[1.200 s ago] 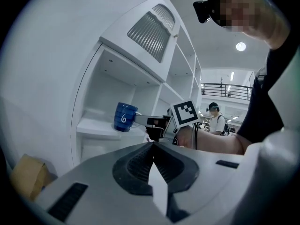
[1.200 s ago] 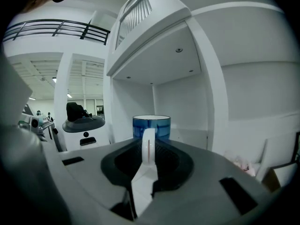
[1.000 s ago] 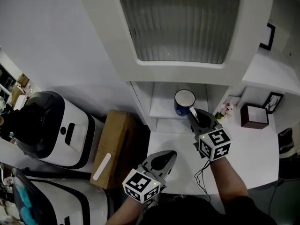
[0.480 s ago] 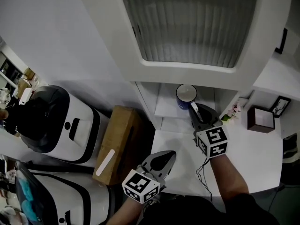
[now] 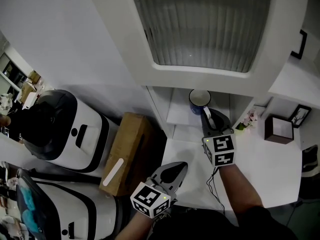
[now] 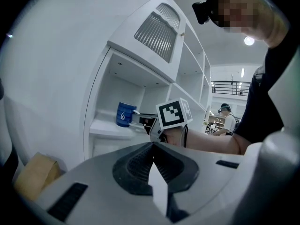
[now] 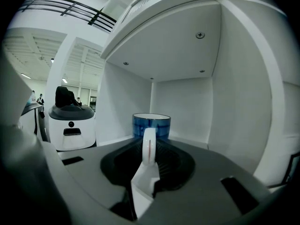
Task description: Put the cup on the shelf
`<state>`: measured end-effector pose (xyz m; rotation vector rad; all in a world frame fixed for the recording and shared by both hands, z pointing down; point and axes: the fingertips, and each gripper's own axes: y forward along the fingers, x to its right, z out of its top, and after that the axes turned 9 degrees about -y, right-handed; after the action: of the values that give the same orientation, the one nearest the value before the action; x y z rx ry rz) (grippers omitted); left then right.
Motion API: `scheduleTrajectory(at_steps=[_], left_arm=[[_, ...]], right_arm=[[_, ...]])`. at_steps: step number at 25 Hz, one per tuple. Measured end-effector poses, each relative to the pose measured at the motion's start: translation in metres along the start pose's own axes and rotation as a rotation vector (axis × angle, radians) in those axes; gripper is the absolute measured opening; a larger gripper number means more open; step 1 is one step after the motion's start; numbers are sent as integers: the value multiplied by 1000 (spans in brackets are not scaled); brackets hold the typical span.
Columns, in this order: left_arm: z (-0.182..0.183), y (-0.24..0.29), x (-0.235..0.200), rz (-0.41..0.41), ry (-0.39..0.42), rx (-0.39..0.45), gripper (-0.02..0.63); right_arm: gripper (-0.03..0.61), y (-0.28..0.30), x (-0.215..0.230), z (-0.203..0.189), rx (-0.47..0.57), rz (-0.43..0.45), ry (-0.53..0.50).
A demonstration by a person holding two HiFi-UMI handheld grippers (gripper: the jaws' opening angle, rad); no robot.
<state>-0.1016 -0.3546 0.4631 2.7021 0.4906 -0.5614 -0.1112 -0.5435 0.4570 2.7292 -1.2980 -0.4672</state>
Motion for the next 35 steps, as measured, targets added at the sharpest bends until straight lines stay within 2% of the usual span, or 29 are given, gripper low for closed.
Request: scheduleTrajectory(at_steps=[5, 7, 11, 16, 17, 19, 21, 35], left_arm=[[-4, -8, 4, 21, -2, 0, 5], [-6, -11, 5, 31, -3, 0, 5], [-9, -16, 8, 50, -6, 5, 5], [-16, -21, 15, 57, -9, 8, 5], [-18, -21, 17, 56, -9, 6, 6], [-21, -22, 21, 54, -7, 1, 5], [-23, -23, 24, 54, -6, 1, 5], [-22, -75, 34, 59, 13, 38, 6]], right_arm=[[53, -2, -1, 2, 18, 14, 8], [89, -4, -2, 2, 30, 26, 17], [100, -14, -3, -2, 46, 37, 46], [101, -36, 3, -2, 71, 17, 51], [100, -42, 4, -1, 80, 8, 44], [39, -53, 2, 0, 92, 3, 22], [9, -62, -5, 0, 95, 27, 22], [5, -106, -61, 6, 94, 130, 164]])
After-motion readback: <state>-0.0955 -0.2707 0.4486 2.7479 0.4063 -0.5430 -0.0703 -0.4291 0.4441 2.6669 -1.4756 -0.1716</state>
